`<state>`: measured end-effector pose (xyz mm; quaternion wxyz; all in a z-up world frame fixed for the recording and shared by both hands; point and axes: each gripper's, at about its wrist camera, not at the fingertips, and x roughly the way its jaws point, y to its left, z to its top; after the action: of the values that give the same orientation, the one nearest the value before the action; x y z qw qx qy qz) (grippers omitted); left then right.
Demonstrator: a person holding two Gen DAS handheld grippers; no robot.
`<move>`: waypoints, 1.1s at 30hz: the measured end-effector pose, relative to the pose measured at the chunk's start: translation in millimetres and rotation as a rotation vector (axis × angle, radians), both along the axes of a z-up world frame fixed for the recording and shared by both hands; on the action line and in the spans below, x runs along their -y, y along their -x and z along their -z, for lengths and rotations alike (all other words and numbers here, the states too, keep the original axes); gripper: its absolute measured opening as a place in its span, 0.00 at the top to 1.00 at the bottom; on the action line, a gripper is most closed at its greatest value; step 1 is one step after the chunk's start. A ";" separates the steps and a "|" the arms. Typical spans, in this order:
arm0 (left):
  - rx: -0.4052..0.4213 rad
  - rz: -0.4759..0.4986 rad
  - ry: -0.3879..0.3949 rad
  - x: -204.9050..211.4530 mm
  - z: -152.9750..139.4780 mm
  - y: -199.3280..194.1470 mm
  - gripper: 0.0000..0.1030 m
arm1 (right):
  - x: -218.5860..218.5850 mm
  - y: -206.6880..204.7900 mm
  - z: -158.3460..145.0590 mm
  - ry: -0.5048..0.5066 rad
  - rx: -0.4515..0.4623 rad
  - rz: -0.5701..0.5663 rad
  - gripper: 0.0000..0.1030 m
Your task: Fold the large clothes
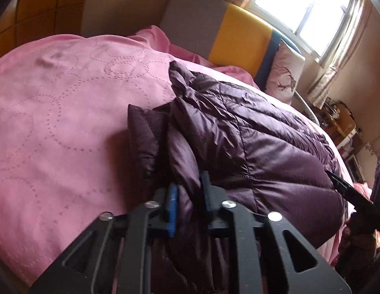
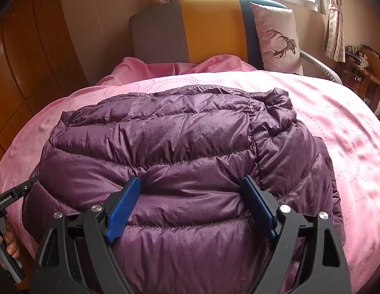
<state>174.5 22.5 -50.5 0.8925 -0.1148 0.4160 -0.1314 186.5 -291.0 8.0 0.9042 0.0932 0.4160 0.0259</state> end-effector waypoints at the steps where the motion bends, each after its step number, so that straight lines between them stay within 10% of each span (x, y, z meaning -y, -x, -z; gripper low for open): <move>1: -0.002 0.010 -0.015 1.7 1.2 3.4 0.92 | 0.5 1.3 2.4 0.004 -0.010 -0.014 0.19; 10: -0.040 -0.020 0.013 -6.6 7.9 21.1 0.89 | 5.2 18.7 14.5 -0.022 -0.009 -0.009 0.19; 14: 0.068 -0.064 -0.038 -2.0 -22.4 26.9 0.39 | 25.6 29.2 -7.5 -0.091 0.026 0.019 0.18; 21: 0.176 0.081 -0.079 43.0 -48.3 38.5 0.37 | 109.6 71.7 -28.1 -0.141 0.078 0.252 0.20; 26: 0.167 0.171 -0.134 82.6 -41.9 34.4 0.36 | 117.1 74.9 -8.4 -0.175 0.004 0.240 0.38; 30: 0.132 0.206 -0.175 98.8 -30.5 26.3 0.36 | 107.9 75.0 -3.3 -0.132 -0.022 0.187 0.81; 33: 0.088 0.219 -0.187 103.7 -20.0 24.3 0.36 | 101.1 85.9 -5.3 -0.052 -0.051 0.166 0.93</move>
<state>150.2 -81.2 -30.5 0.8970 0.0205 0.3969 -0.1934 100.6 -392.2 13.3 0.8895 0.1513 0.4292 -0.0408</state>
